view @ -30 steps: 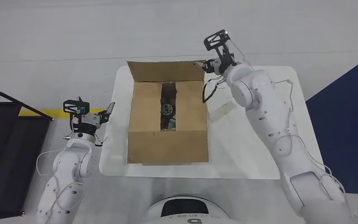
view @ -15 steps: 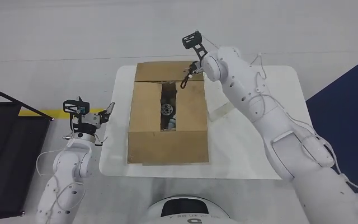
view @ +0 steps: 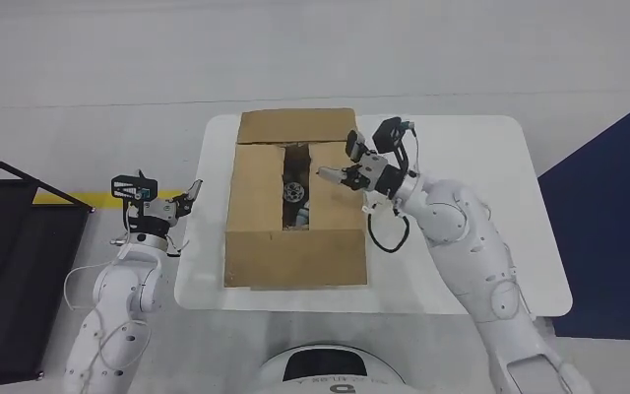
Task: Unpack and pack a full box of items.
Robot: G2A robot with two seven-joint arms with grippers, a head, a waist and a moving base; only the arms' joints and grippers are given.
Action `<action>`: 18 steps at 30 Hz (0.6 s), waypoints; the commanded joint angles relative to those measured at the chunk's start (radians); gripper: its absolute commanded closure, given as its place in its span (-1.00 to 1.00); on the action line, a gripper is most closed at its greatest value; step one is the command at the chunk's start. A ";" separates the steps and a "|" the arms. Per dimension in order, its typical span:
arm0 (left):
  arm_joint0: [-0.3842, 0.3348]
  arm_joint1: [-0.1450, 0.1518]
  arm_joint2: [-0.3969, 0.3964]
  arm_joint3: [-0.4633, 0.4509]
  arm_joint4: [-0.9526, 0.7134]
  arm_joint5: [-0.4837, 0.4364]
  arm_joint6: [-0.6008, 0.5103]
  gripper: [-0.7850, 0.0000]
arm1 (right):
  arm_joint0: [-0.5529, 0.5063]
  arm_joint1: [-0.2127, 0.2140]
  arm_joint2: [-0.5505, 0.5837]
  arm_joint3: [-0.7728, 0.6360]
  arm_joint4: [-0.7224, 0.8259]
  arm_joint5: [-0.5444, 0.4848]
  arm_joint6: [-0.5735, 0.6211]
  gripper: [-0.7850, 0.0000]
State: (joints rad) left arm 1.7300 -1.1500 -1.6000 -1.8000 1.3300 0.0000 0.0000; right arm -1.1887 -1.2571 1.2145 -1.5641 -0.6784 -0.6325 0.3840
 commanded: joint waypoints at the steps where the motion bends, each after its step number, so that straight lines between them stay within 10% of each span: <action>1: 0.000 0.000 0.000 0.000 0.000 0.000 0.000 -1.00 | 0.011 0.000 -0.001 0.001 -0.017 0.044 0.002 -1.00; 8: 0.000 0.000 0.000 0.000 0.000 0.000 0.000 -1.00 | 0.006 -0.001 -0.008 0.007 -0.009 0.046 0.009 -1.00; 18: 0.000 0.000 0.000 0.000 0.000 0.000 0.000 -1.00 | 0.264 -0.082 -0.347 0.268 0.307 0.249 0.405 -1.00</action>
State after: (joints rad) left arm 1.7300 -1.1500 -1.6000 -1.8000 1.3300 0.0000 0.0000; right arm -0.9545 -1.3280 0.9075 -1.3268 -0.3801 -0.4075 0.7742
